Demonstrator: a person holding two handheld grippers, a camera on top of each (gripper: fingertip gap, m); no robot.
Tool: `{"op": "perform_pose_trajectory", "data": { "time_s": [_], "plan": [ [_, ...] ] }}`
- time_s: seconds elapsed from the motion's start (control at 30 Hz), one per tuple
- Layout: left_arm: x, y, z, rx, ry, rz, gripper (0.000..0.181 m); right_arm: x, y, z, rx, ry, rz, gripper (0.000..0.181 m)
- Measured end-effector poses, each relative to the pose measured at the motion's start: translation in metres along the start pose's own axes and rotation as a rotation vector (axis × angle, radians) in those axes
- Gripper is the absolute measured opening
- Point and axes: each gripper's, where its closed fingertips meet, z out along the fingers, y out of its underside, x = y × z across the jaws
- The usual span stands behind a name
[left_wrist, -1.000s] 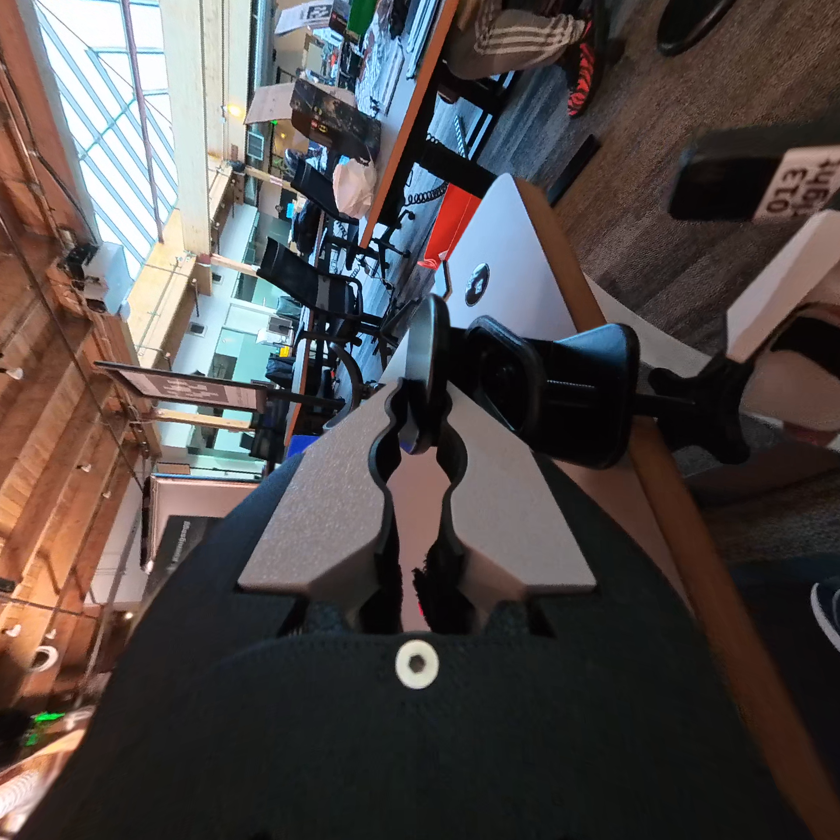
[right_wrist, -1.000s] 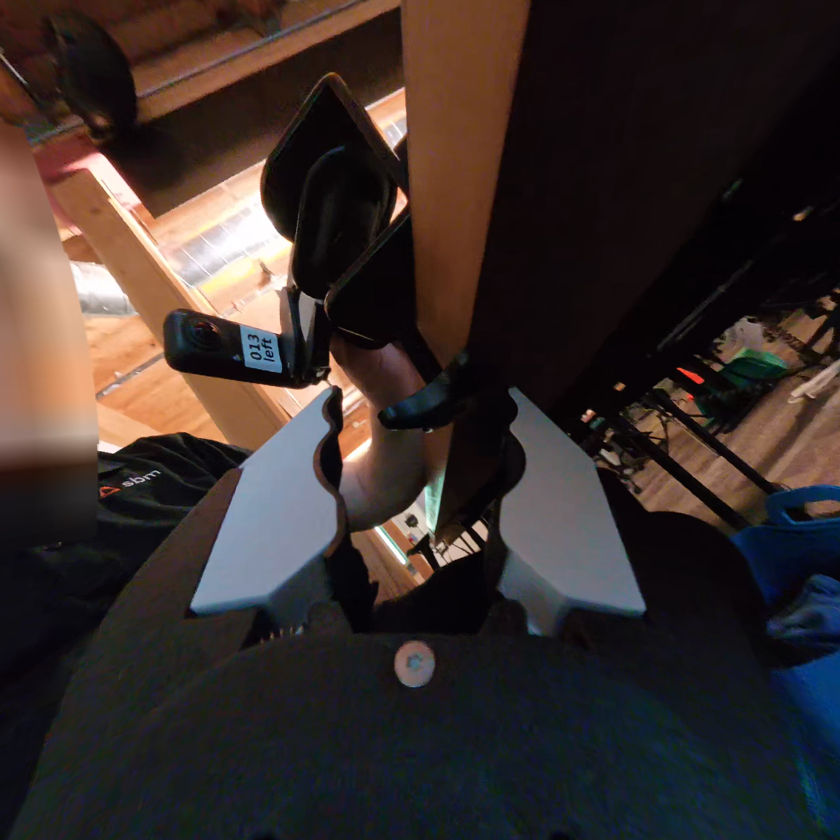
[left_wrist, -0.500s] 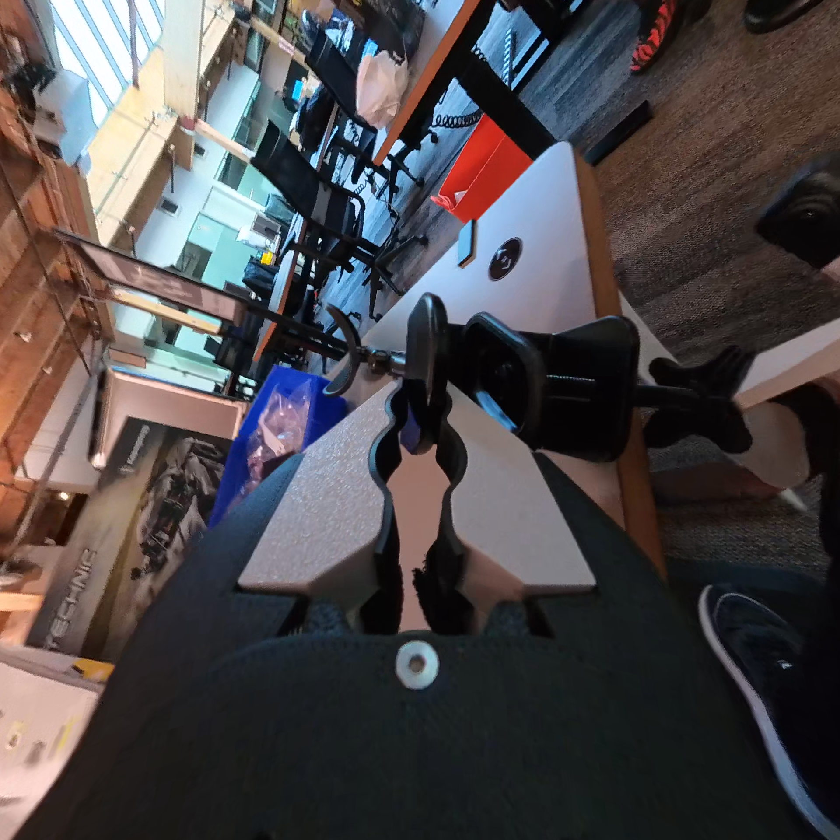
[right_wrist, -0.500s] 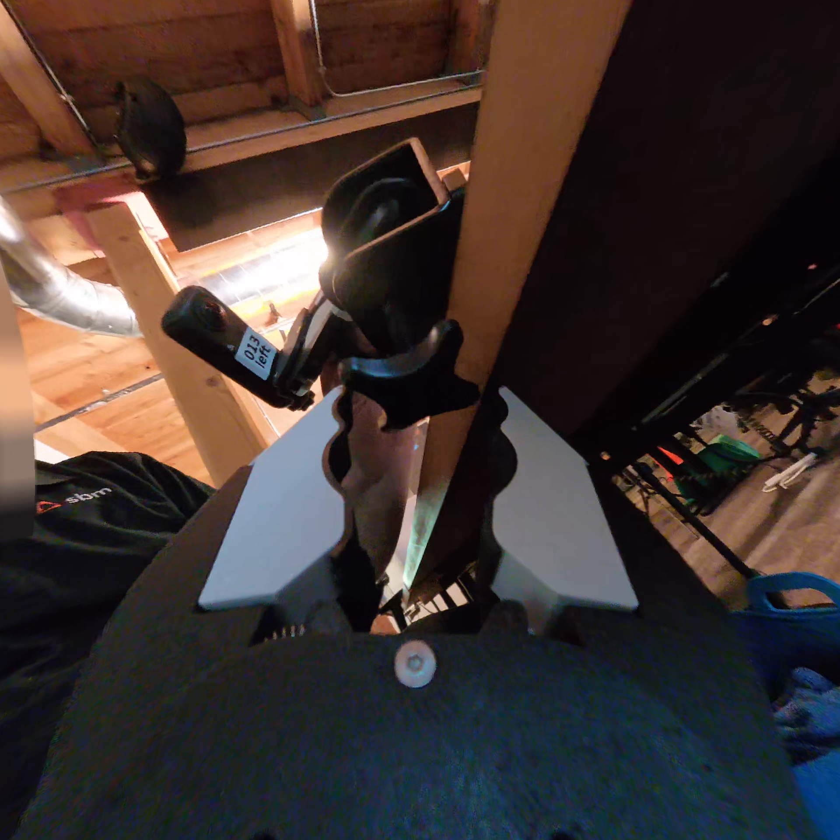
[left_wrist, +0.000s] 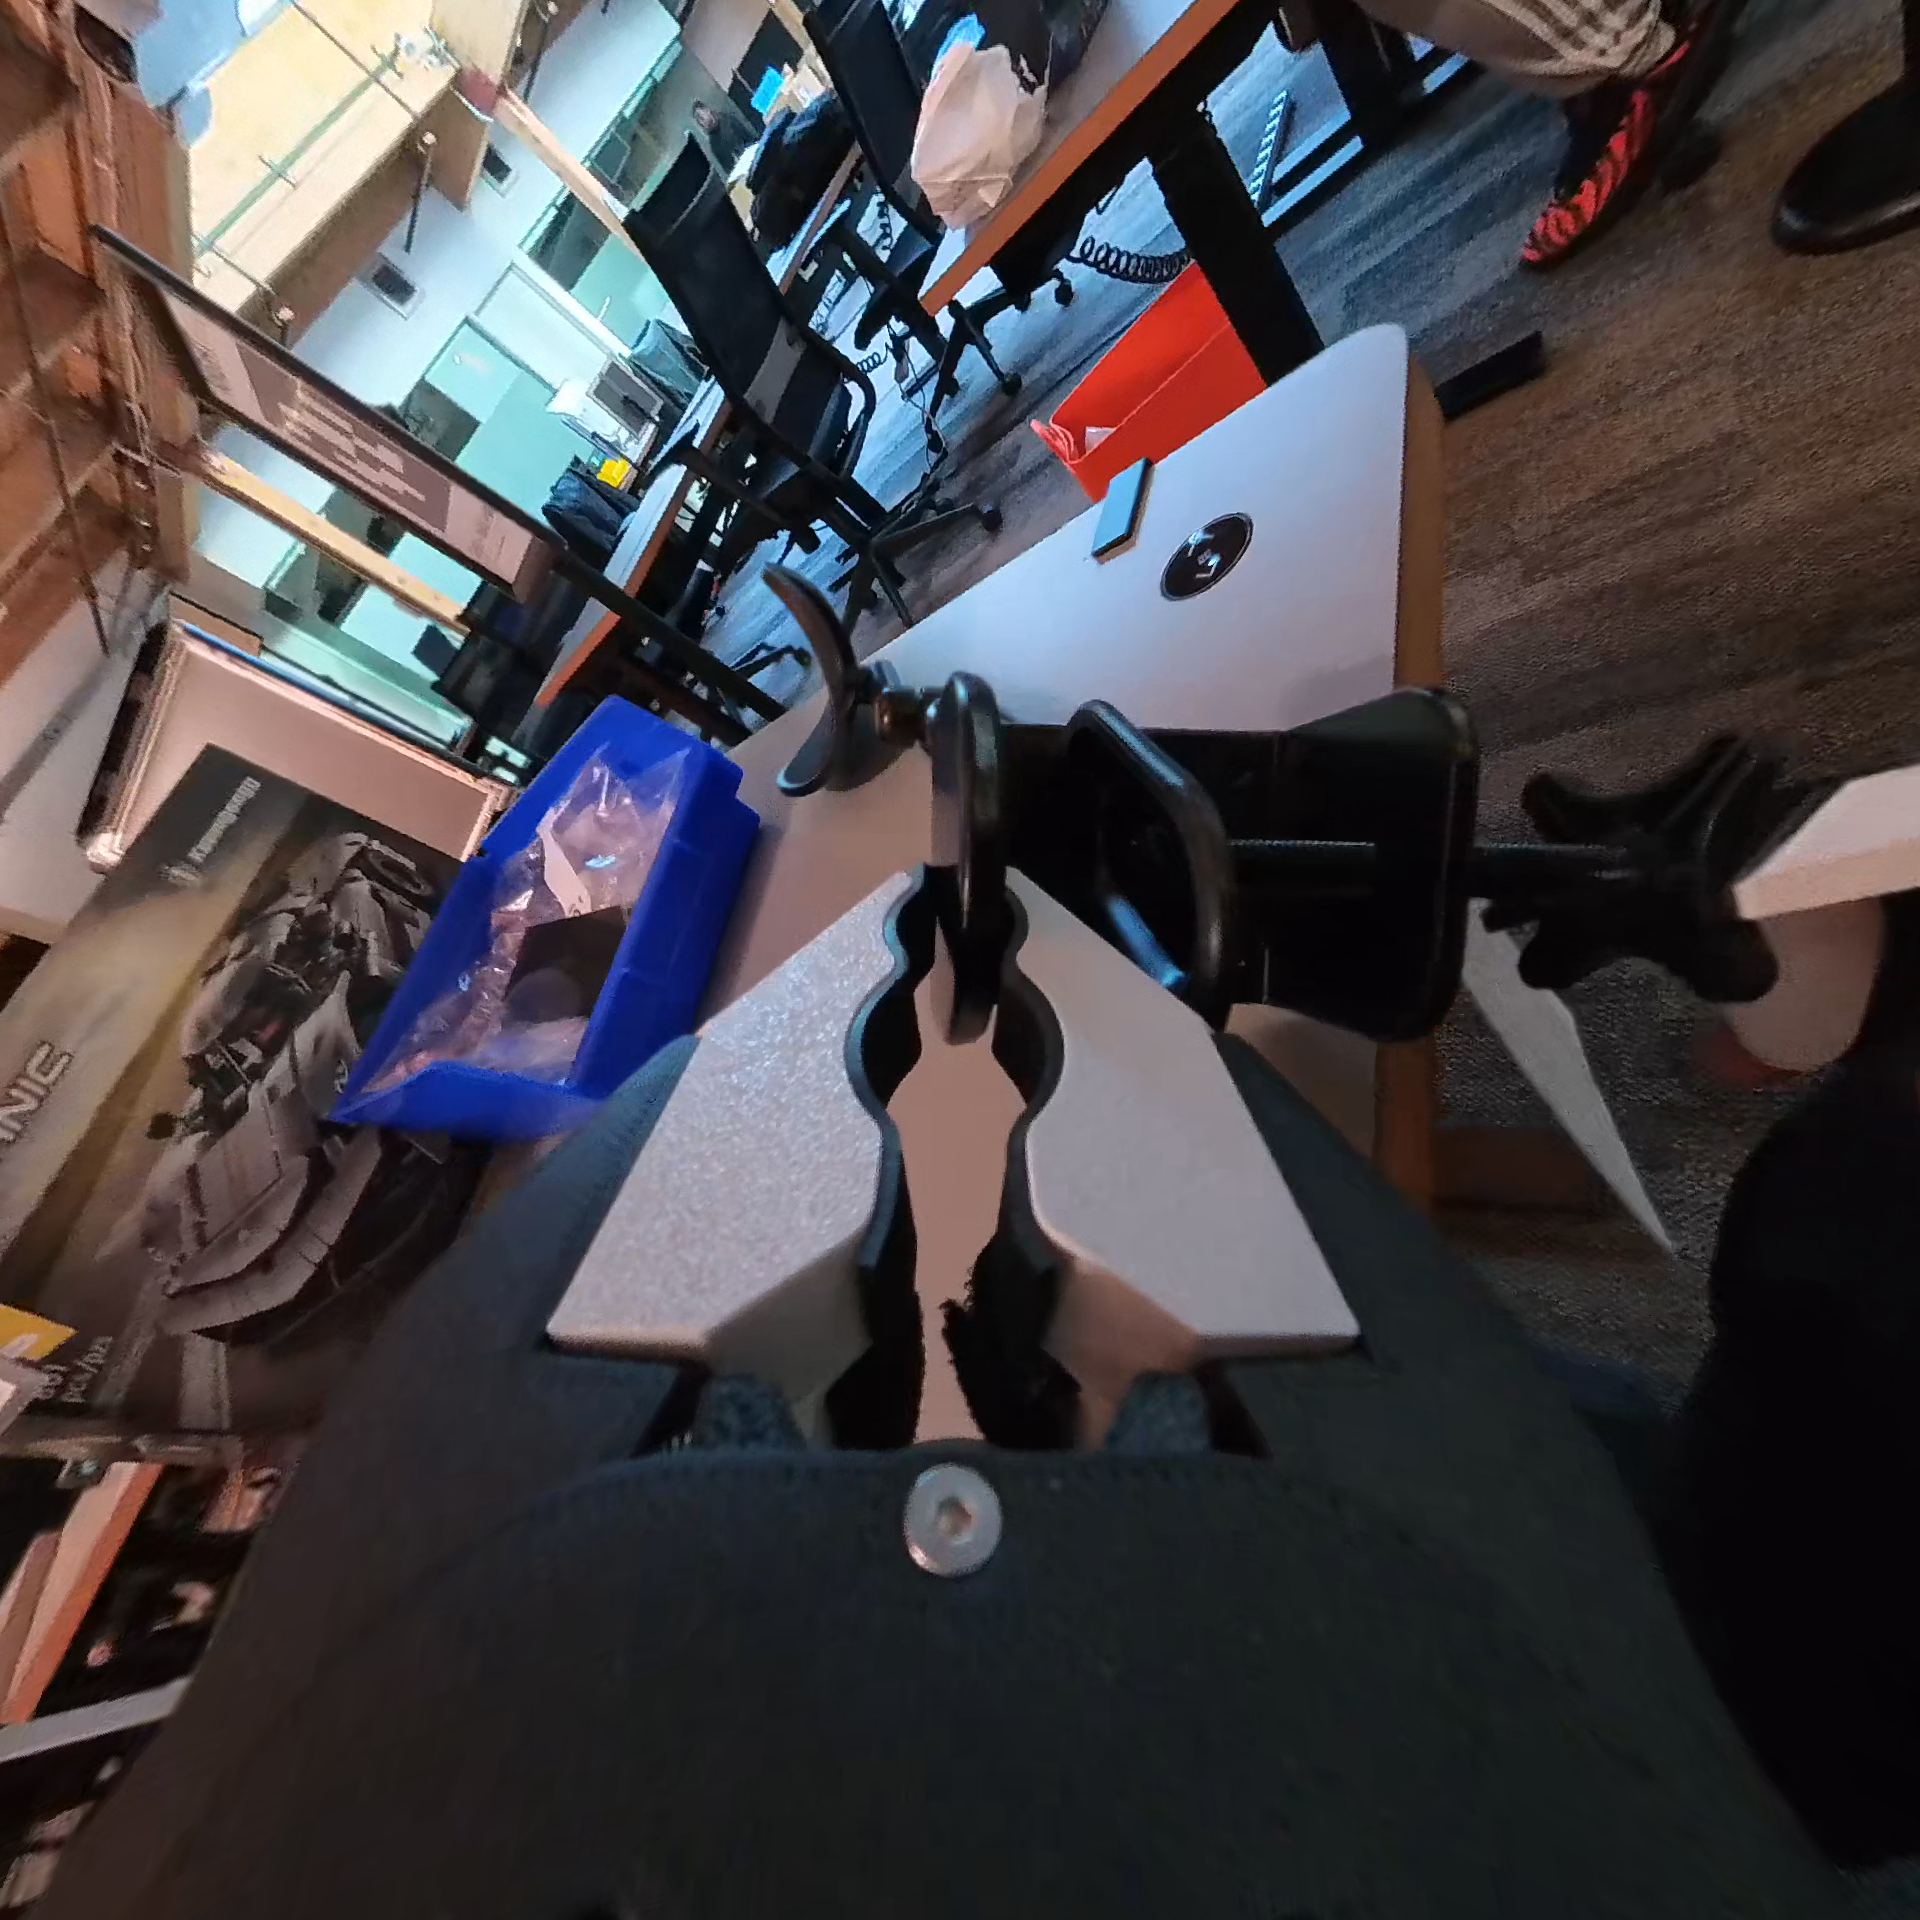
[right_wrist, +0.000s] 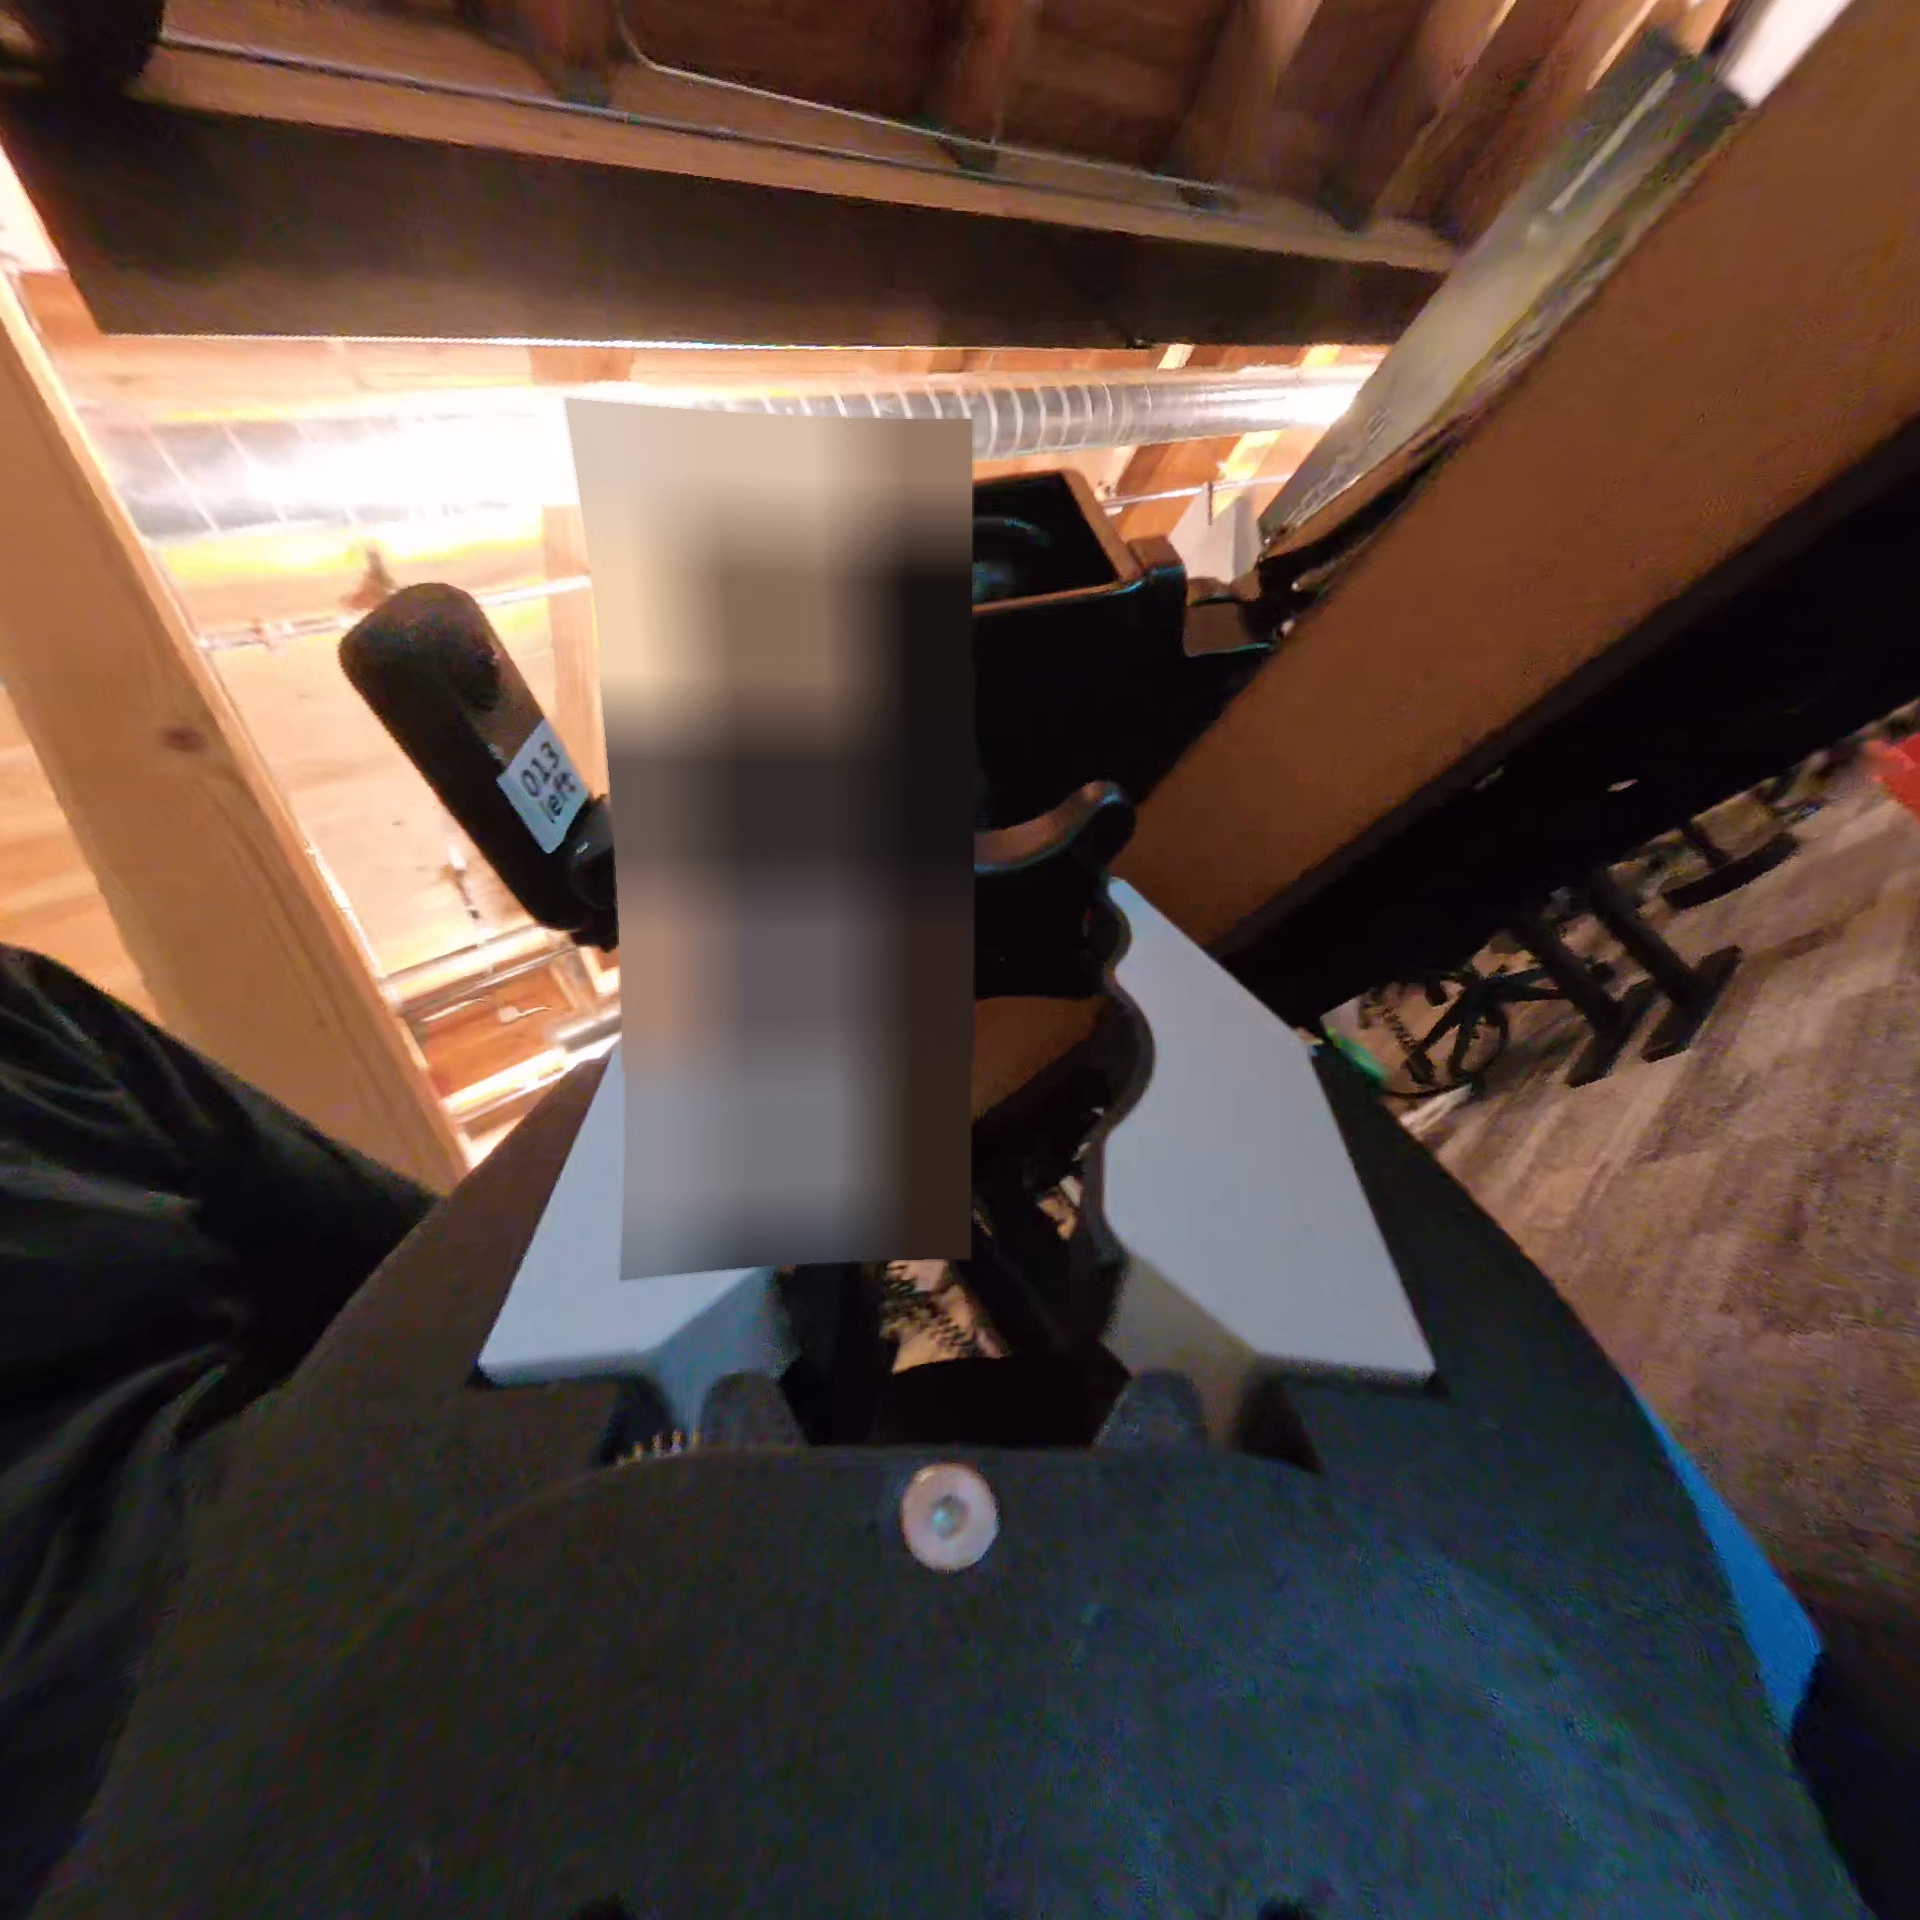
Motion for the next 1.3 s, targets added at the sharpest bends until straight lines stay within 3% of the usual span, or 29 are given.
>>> {"op": "perform_pose_trajectory", "data": {
  "time_s": [0.23, 0.4, 0.53, 0.67, 0.7, 0.77, 0.87, 1.0, 1.07, 1.2, 1.3],
  "plan": [
    [-0.001, 0.012, -0.007, -0.001, 0.005, -0.099, 0.005, -0.010, 0.002, 0.006, -0.040, -0.026, -0.007, 0.036],
    [-0.005, 0.019, -0.007, -0.016, 0.023, -0.144, 0.008, -0.012, 0.007, 0.012, -0.168, 0.110, -0.185, 0.035],
    [-0.006, 0.021, -0.006, -0.014, 0.040, -0.180, 0.008, -0.007, 0.009, 0.012, -0.338, 0.302, -0.616, 0.035],
    [-0.007, 0.027, -0.002, -0.029, 0.058, -0.217, 0.005, -0.005, -0.009, 0.013, -0.570, 0.623, -1.460, 0.037],
    [-0.008, 0.029, -0.002, -0.030, 0.068, -0.239, 0.005, -0.008, -0.010, 0.015, -0.577, 0.622, -1.512, 0.037],
    [-0.009, 0.028, -0.003, -0.018, 0.077, -0.262, 0.004, -0.011, -0.004, 0.016, -0.529, 0.550, -1.331, 0.043],
    [-0.009, 0.025, -0.004, -0.007, 0.067, -0.245, 0.005, -0.024, 0.005, 0.014, -0.397, 0.409, -0.818, 0.073],
    [-0.010, 0.028, -0.003, -0.008, 0.075, -0.271, 0.005, -0.021, 0.000, 0.001, -0.197, 0.293, -0.166, 0.074],
    [-0.010, 0.026, -0.003, 0.000, 0.069, -0.262, 0.005, -0.017, 0.006, 0.004, -0.170, 0.253, 0.030, 0.071],
    [-0.009, 0.026, -0.004, 0.001, 0.066, -0.255, 0.005, -0.023, -0.006, 0.016, -0.075, 0.155, 0.160, 0.041],
    [-0.010, 0.030, -0.003, -0.014, 0.070, -0.264, 0.005, -0.021, -0.007, 0.017, -0.154, 0.250, -0.125, 0.035]
  ]
}}
